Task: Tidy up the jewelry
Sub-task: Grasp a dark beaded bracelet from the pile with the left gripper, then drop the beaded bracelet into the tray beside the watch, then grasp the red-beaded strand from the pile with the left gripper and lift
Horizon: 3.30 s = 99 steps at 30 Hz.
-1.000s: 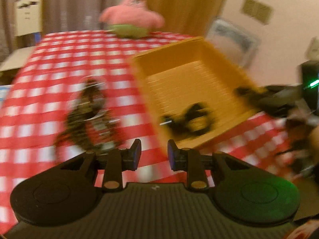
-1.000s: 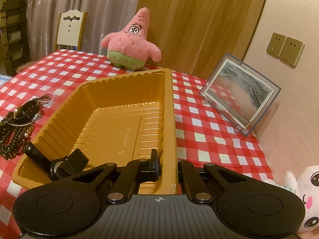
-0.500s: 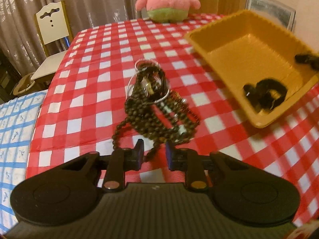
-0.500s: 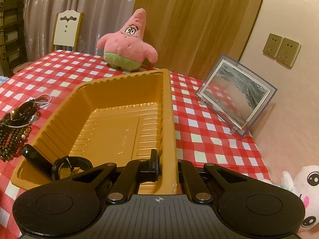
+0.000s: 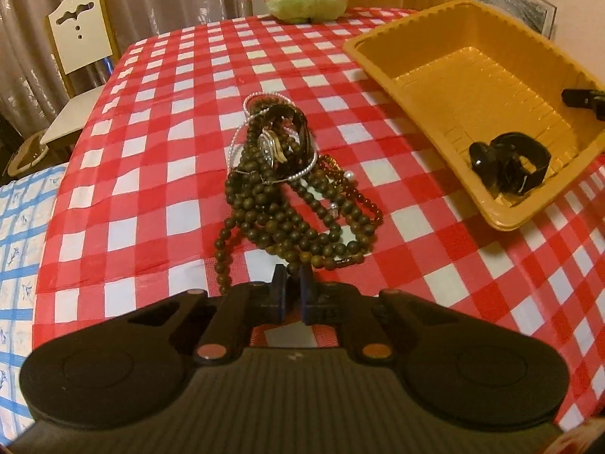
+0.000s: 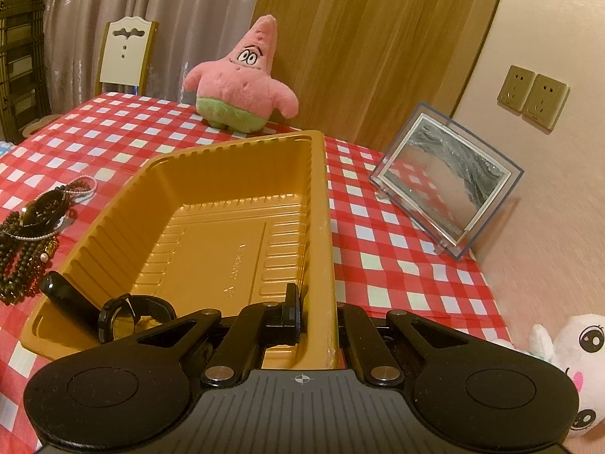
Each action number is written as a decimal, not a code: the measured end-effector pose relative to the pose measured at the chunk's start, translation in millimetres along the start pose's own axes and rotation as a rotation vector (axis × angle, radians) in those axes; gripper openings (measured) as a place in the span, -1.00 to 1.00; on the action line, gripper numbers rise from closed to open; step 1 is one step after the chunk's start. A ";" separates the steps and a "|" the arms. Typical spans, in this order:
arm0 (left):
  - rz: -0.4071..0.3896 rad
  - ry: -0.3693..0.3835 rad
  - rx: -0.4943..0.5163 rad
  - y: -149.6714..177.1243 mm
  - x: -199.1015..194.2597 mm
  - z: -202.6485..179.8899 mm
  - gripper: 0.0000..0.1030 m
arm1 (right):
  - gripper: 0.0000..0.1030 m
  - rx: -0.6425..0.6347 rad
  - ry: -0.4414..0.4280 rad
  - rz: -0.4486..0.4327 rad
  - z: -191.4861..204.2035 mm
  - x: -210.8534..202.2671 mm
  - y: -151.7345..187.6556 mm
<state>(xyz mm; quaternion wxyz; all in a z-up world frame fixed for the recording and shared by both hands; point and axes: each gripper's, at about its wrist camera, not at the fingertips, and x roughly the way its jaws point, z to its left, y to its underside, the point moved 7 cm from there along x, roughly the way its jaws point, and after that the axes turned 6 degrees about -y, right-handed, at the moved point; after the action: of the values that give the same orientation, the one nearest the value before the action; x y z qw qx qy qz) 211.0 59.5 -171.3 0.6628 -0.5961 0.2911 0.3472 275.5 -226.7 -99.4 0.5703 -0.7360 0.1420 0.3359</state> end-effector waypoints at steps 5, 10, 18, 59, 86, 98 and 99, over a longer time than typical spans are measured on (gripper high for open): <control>-0.042 0.039 -0.053 -11.0 -25.5 5.3 -0.90 | -0.94 -0.005 0.000 -0.002 1.2 0.1 -0.2; -0.111 0.110 -0.096 -31.9 -57.6 3.7 -0.90 | -0.94 -0.011 -0.010 -0.005 2.7 0.8 -0.8; -0.180 0.265 -0.116 -69.4 -81.7 -37.2 -0.90 | -0.95 -0.022 -0.022 -0.008 2.5 2.4 -4.1; -0.043 0.174 -0.243 -44.2 -49.1 -24.8 -0.45 | -0.94 -0.030 -0.042 -0.007 0.5 6.8 -5.0; -0.066 0.058 -0.040 -42.3 -5.9 -23.0 -0.66 | -0.94 0.001 -0.014 -0.052 -0.8 10.0 -10.4; -0.090 0.026 0.115 -61.0 31.2 -46.8 -0.88 | -0.94 0.016 -0.010 -0.056 -4.4 20.6 -17.4; -0.087 0.020 0.126 -61.0 34.0 -47.4 -0.89 | -0.94 0.018 -0.012 -0.053 -5.0 21.3 -17.4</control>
<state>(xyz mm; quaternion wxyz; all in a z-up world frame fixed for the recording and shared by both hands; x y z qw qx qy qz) 281.6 13.4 -168.3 0.7106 -0.5688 0.2926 0.2931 303.2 -222.3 -99.8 0.5864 -0.7325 0.1221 0.3236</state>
